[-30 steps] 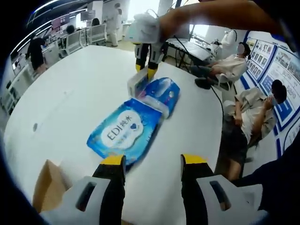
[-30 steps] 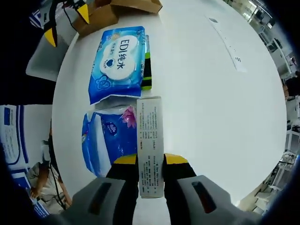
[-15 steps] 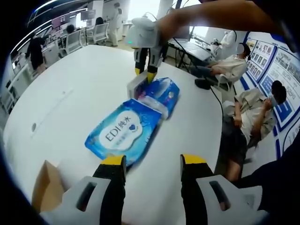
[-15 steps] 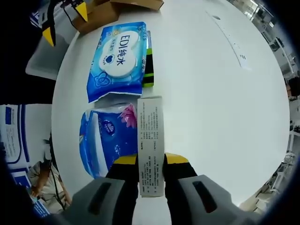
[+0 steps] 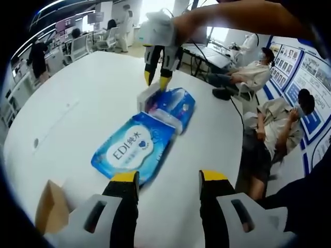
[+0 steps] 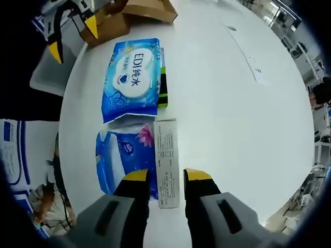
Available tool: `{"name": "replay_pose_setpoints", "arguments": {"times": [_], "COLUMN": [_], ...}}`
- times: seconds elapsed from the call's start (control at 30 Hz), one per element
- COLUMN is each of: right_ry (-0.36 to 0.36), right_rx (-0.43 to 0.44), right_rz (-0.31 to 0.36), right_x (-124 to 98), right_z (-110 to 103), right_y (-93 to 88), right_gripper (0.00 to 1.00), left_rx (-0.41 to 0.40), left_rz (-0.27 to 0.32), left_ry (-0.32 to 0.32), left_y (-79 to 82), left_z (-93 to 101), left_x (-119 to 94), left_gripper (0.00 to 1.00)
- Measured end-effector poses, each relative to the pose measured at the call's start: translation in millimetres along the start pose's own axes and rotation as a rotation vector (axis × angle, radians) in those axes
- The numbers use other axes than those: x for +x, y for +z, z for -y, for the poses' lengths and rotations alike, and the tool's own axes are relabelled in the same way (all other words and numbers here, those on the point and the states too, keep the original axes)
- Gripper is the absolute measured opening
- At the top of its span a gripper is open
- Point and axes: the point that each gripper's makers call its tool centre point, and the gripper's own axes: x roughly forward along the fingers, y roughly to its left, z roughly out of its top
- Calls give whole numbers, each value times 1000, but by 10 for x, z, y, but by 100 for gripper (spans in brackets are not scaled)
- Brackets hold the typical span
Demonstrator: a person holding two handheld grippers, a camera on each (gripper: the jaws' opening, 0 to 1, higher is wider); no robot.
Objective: Operate the shoe box by opening the lid, removing the specified soft item, and placing it in the target area until the item is outside and the box remains undamaged.
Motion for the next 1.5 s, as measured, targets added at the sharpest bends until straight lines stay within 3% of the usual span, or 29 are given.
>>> {"name": "replay_pose_setpoints", "arguments": {"times": [0.2, 0.33, 0.47, 0.83, 1.13, 1.5], "right_ry": [-75, -103, -101, -108, -126, -146], "right_rx": [20, 25, 54, 54, 80, 127], "right_rz": [60, 99, 181, 228, 242, 257], "right_x": [-291, -440, -535, -517, -510, -438], "right_z": [-67, -274, -563, -1217, -1560, -2069], "right_y": [150, 295, 560, 1207, 1657, 2474], "right_gripper": [23, 23, 24, 23, 22, 22], "left_rx": [25, 24, 23, 36, 55, 61], "left_rz": [12, 36, 43, 83, 114, 163], "left_ry": [11, 22, 27, 47, 48, 70], "left_y": [-6, -46, -156, -419, -712, -1161], "left_z": [33, 60, 93, 125, 69, -124], "left_x": [-106, -230, -372, -842, -1270, -1944], "left_gripper": [46, 47, 47, 47, 47, 47]}}
